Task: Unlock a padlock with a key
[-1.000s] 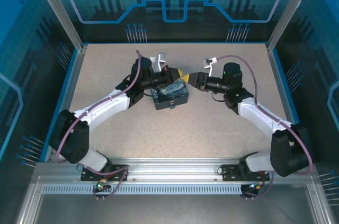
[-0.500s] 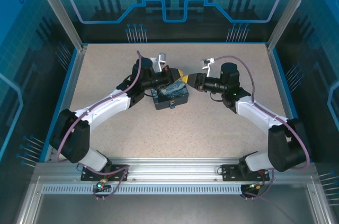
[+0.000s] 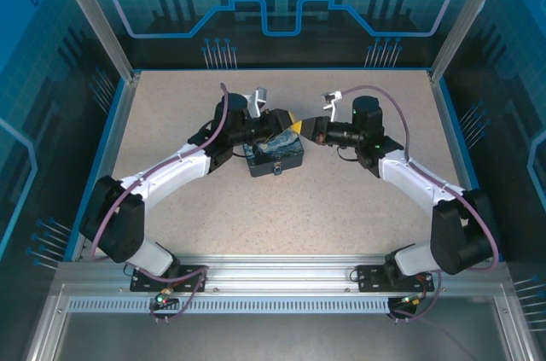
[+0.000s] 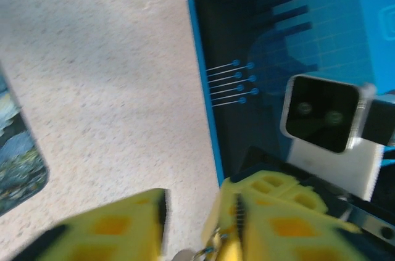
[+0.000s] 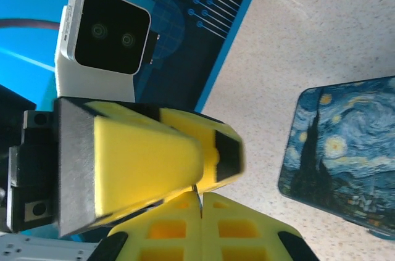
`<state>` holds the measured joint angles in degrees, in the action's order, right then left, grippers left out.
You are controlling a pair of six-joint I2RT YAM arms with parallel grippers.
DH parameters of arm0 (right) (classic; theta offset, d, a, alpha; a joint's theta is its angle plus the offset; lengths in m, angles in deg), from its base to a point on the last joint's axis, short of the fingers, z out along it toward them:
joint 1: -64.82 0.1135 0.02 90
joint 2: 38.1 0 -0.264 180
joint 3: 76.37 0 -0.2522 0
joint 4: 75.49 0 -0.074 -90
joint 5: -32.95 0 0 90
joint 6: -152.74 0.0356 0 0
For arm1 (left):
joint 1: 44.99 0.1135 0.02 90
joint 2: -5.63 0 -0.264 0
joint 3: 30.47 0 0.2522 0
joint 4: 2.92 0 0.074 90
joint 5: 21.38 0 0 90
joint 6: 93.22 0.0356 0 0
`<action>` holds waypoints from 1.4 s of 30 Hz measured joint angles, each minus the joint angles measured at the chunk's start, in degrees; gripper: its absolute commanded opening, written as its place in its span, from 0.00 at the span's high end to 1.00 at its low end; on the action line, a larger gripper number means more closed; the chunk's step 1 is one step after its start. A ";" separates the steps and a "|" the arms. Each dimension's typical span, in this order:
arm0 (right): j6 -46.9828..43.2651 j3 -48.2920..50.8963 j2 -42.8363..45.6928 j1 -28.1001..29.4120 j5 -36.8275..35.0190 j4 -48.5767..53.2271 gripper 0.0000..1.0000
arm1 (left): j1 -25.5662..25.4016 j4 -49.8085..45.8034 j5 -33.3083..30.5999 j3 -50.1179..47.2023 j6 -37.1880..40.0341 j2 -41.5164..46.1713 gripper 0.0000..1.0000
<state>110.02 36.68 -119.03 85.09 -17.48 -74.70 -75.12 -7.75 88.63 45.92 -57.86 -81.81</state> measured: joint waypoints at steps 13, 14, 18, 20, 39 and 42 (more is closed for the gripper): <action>-28.65 -6.43 3.48 9.05 -25.31 22.08 1.00 | 4.20 -34.25 -0.83 21.64 -0.85 -1.03 0.48; -30.32 -6.43 3.48 9.90 -27.32 22.51 1.00 | 4.20 -35.63 -0.50 22.03 -1.49 -1.38 0.49; -35.17 -6.43 3.87 12.35 -33.64 22.88 1.00 | 4.15 -40.22 0.33 22.10 -4.02 -2.78 0.50; -37.03 -6.43 4.48 13.27 -36.09 22.84 1.00 | 4.15 -41.92 0.59 22.08 -5.29 -3.56 0.51; -41.81 -9.27 3.78 18.49 -42.47 22.03 1.00 | 2.25 -40.92 1.53 21.51 -11.54 -6.36 0.56; -42.27 -9.42 3.41 18.80 -43.12 21.99 1.00 | 2.25 -40.48 1.55 21.49 -11.67 -6.38 0.59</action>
<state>67.75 27.26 -115.62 103.89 -60.60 -52.71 -72.86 -48.23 90.18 67.41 -69.53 -88.19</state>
